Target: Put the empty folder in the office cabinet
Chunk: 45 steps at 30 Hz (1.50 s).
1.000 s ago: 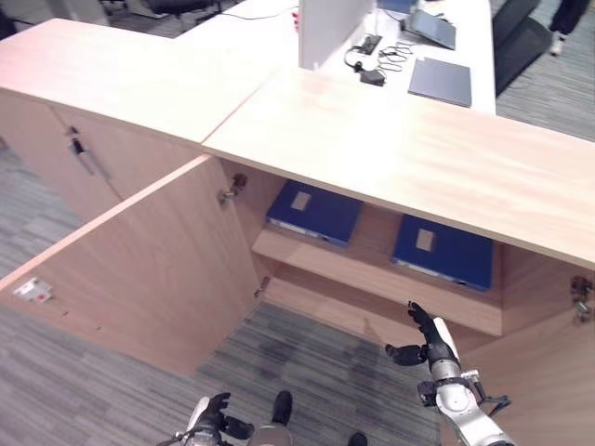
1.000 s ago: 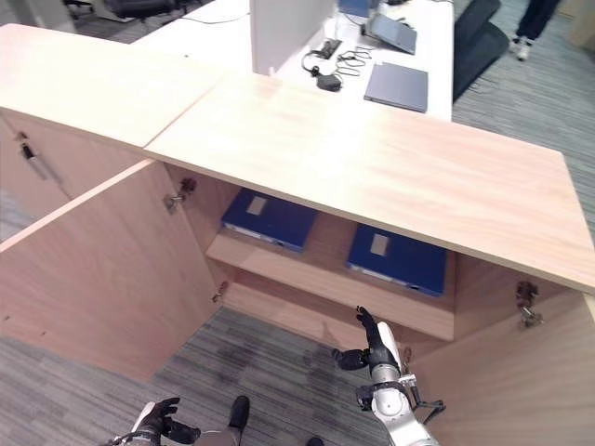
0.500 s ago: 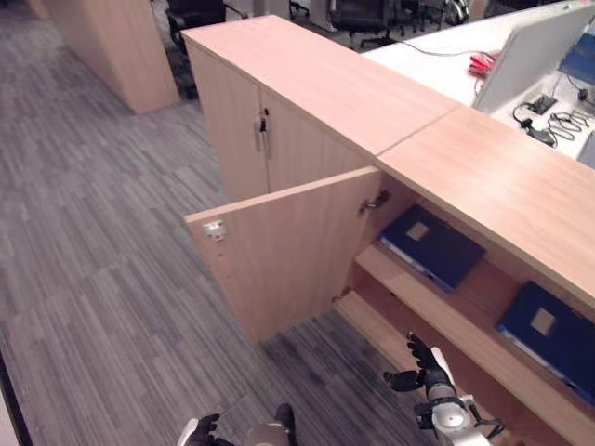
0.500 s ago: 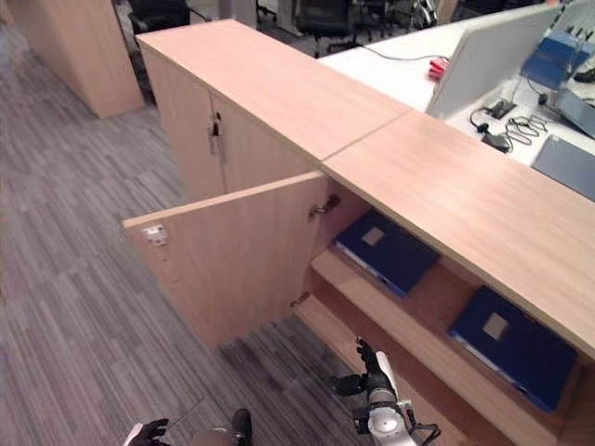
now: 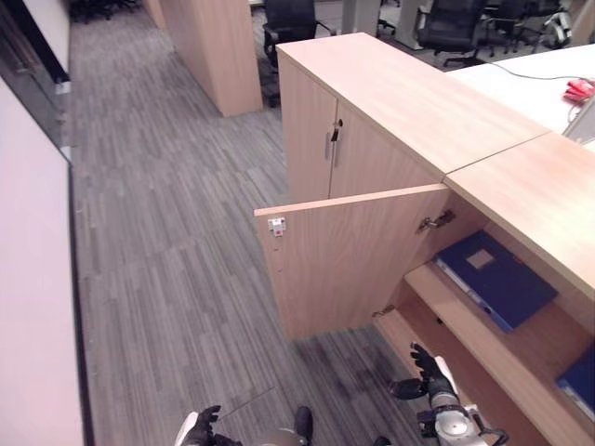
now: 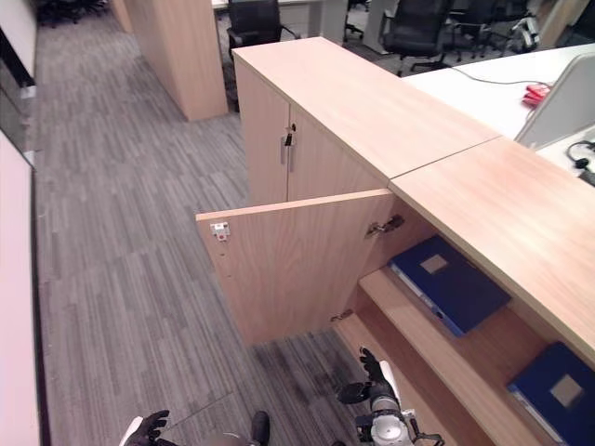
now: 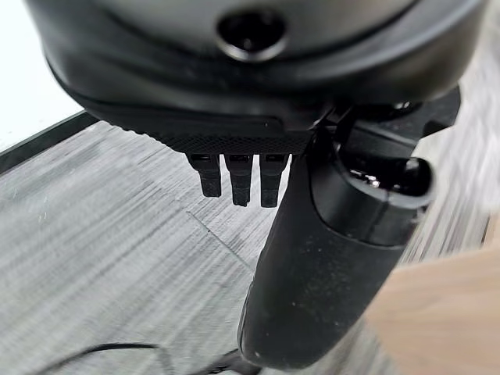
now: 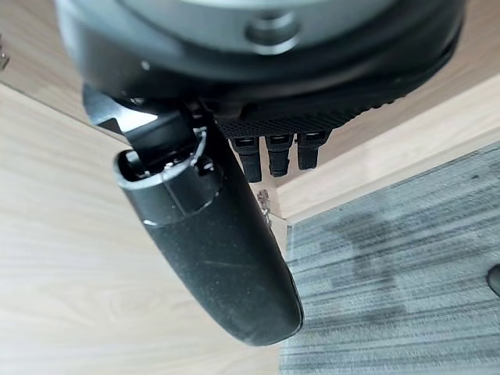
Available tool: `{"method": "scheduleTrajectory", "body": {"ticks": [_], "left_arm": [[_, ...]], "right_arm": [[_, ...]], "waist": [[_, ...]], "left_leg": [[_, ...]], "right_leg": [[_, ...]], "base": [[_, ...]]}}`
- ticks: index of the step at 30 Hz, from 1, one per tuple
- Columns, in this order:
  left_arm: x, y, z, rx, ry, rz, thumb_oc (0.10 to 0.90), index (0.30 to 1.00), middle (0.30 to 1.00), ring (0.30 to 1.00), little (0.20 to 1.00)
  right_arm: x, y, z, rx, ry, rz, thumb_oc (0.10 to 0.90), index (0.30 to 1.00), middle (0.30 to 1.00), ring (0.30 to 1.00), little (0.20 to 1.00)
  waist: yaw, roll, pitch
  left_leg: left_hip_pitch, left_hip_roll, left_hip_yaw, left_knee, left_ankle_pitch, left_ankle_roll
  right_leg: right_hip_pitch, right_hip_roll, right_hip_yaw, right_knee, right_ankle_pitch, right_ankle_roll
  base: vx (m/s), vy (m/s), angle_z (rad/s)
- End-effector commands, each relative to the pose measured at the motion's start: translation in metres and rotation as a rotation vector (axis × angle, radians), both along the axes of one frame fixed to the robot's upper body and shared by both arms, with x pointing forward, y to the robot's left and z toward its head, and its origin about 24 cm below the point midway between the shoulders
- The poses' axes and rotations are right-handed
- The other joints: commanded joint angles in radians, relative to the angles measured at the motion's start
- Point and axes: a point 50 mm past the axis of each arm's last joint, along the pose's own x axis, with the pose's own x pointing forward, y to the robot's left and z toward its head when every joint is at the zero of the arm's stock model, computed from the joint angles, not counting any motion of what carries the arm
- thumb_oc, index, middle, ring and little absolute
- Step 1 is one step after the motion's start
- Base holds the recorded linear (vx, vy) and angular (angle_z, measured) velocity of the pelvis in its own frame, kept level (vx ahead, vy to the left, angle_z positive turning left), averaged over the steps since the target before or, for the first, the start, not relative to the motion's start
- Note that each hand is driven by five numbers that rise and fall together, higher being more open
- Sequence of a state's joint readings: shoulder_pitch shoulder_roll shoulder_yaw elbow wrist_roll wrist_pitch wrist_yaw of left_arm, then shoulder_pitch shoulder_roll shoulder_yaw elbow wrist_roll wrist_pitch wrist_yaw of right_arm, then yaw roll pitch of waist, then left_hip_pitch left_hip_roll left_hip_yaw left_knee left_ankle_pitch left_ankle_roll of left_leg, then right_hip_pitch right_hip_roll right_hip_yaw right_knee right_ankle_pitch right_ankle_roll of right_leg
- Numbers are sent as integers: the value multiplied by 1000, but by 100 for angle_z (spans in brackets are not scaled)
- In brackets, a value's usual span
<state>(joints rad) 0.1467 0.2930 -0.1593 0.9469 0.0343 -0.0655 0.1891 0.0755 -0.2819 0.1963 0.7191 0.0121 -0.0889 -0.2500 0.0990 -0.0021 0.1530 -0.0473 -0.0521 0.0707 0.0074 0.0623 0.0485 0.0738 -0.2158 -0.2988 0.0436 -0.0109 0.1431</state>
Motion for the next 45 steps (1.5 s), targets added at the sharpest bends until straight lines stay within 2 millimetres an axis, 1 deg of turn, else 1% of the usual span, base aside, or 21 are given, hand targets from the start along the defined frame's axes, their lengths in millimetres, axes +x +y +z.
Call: {"method": "scheduleTrajectory", "body": {"ticks": [1, 2, 4, 6, 8, 9, 10, 12, 14, 15, 17, 20, 21, 22, 27, 29, 34, 35, 36, 37, 45], "left_arm": [[74, 0, 39, -45, -353, 36, 800, 900, 900, 900, 900], [74, 0, 39, -45, -353, 36, 800, 900, 900, 900, 900], [98, 5, 60, -84, -496, 117, 800, 900, 900, 900, 900], [103, 8, 66, -90, -532, 140, 800, 900, 900, 900, 900], [127, 19, 92, -113, -678, 202, 800, 900, 900, 900, 900], [127, 19, 92, -113, -678, 202, 800, 900, 900, 900, 900], [144, 29, 113, -102, -766, 218, 800, 900, 900, 900, 900], [152, 34, 123, -102, -807, 230, 800, 900, 900, 900, 900], [177, 50, 153, -79, -899, 228, 800, 900, 900, 900, 900], [177, 51, 154, -79, -900, 227, 800, 900, 900, 900, 900], [190, 63, 175, -39, -947, 210, 800, 900, 900, 900, 900], [215, 82, 219, 18, -1035, 189, 800, 900, 900, 900, 900], [215, 82, 219, 18, -1035, 189, 800, 900, 900, 900, 900], [226, 81, 243, 52, -1091, 132, 800, 900, 900, 900, 900], [246, 69, 280, 76, -1176, 32, 800, 900, 900, 900, 900], [249, 65, 284, 68, -1186, 14, 800, 900, 900, 900, 900], [262, 29, 291, -25, -1224, -95, 800, 900, 900, 900, 900], [262, 10, 284, -91, -1219, -148, 800, 900, 900, 900, 900], [262, 10, 284, -91, -1219, -148, 800, 900, 900, 900, 900], [260, -13, 272, -183, -1204, -205, 800, 900, 900, 900, 900], [227, -62, 228, -414, -1115, -329, 800, 900, 900, 900, 900]], "right_arm": [[21, -17, 23, -29, -153, -59, 800, 900, 900, 900, 900], [21, -17, 23, -28, -153, -59, 800, 900, 900, 900, 900], [16, -14, 19, -11, -136, -64, 800, 900, 900, 900, 900], [16, -13, 19, -12, -131, -53, 800, 900, 900, 900, 900], [12, -12, 17, -12, -117, -31, 800, 900, 900, 900, 900], [12, -12, 17, -12, -117, -31, 800, 900, 900, 900, 900], [9, -11, 16, -10, -108, -13, 800, 900, 900, 900, 900], [8, -11, 16, -8, -104, -5, 800, 900, 900, 900, 900], [4, -11, 14, -9, -82, 26, 800, 900, 900, 900, 900], [4, -11, 14, -9, -83, 25, 800, 900, 900, 900, 900], [3, -12, 14, -7, -77, 42, 800, 900, 900, 900, 900], [0, -12, 12, -8, -58, 77, 800, 900, 900, 900, 900], [0, -12, 12, -8, -58, 77, 800, 900, 900, 900, 900], [-1, -12, 13, -9, -55, 90, 800, 900, 900, 900, 900], [-2, -14, 11, -7, -39, 96, 800, 900, 900, 900, 900], [-1, -14, 11, -6, -41, 98, 800, 900, 900, 900, 900], [1, -13, 10, -6, -30, 93, 800, 900, 900, 900, 900], [1, -12, 9, -5, -27, 87, 800, 900, 900, 900, 900], [1, -12, 9, -5, -26, 87, 800, 900, 900, 900, 900], [1, -13, 8, -7, -17, 76, 800, 900, 900, 900, 900], [-2, -14, 4, 0, 2, 30, 800, 900, 900, 900, 900]], "waist": [[-5, -8, -37], [-5, -8, -36], [-14, -8, -49], [-18, -7, -51], [-33, -6, -58], [-33, -6, -58], [-46, -4, -63], [-51, -3, -62], [-72, 1, -68], [-71, 0, -67], [-83, 1, -70], [-105, 5, -76], [-105, 5, -75], [-114, 4, -77], [-128, 0, -82], [-130, -1, -83], [-135, -7, -80], [-134, -9, -77], [-134, -9, -77], [-133, -11, -71], [-123, -17, -54]], "left_leg": [[73, 111, -24, 16, -95, -110], [74, 112, -25, 15, -95, -110], [90, 124, -19, -12, -83, -117], [100, 127, -15, -23, -79, -120], [121, 135, -1, -43, -70, -127], [122, 135, -1, -44, -70, -127], [133, 140, 6, -50, -69, -131], [138, 142, 10, -52, -68, -132], [152, 149, 21, -59, -67, -138], [153, 149, 21, -60, -67, -138], [159, 153, 28, -65, -65, -142], [166, 160, 42, -72, -61, -147], [166, 160, 42, -72, -61, -147], [168, 162, 47, -73, -62, -148], [171, 165, 58, -78, -63, -148], [172, 165, 59, -78, -64, -148], [170, 163, 61, -80, -67, -145], [169, 161, 62, -80, -69, -143], [169, 161, 62, -80, -69, -143], [167, 158, 62, -80, -70, -139], [166, 143, 64, -80, -83, -123]], "right_leg": [[47, 7, -29, 8, -72, 31], [49, 7, -29, 6, -72, 30], [65, 15, -27, -21, -68, 28], [70, 19, -25, -30, -66, 27], [77, 27, -16, -45, -60, 26], [78, 27, -16, -45, -60, 26], [79, 31, -9, -49, -59, 26], [80, 32, -5, -49, -58, 25], [81, 38, 1, -51, -57, 24], [81, 38, 1, -51, -57, 24], [81, 43, 10, -54, -55, 24], [76, 47, 18, -53, -51, 27], [76, 47, 18, -53, -51, 27], [73, 49, 23, -53, -47, 30], [68, 50, 29, -56, -39, 36], [67, 50, 31, -56, -38, 36], [57, 47, 36, -55, -30, 41], [54, 43, 35, -52, -28, 44], [53, 43, 35, -52, -28, 44], [50, 39, 32, -49, -25, 46], [33, 21, 39, -24, -21, 51]], "base": [[12, -37, 12], [13, -49, 11], [10, -45, -1], [11, -30, -5], [8, -36, -8], [20, -36, -17], [17, -21, -17], [11, -20, -10], [14, -18, -12], [22, -21, -20], [18, -12, -17], [13, -8, -10], [6, -12, -13], [6, -9, -17], [-1, 1, -8], [0, 0, 0], [0, 0, 0], [0, 0, 0], [-14, 36, 2], [0, 0, 0], [0, 44, 0]]}}
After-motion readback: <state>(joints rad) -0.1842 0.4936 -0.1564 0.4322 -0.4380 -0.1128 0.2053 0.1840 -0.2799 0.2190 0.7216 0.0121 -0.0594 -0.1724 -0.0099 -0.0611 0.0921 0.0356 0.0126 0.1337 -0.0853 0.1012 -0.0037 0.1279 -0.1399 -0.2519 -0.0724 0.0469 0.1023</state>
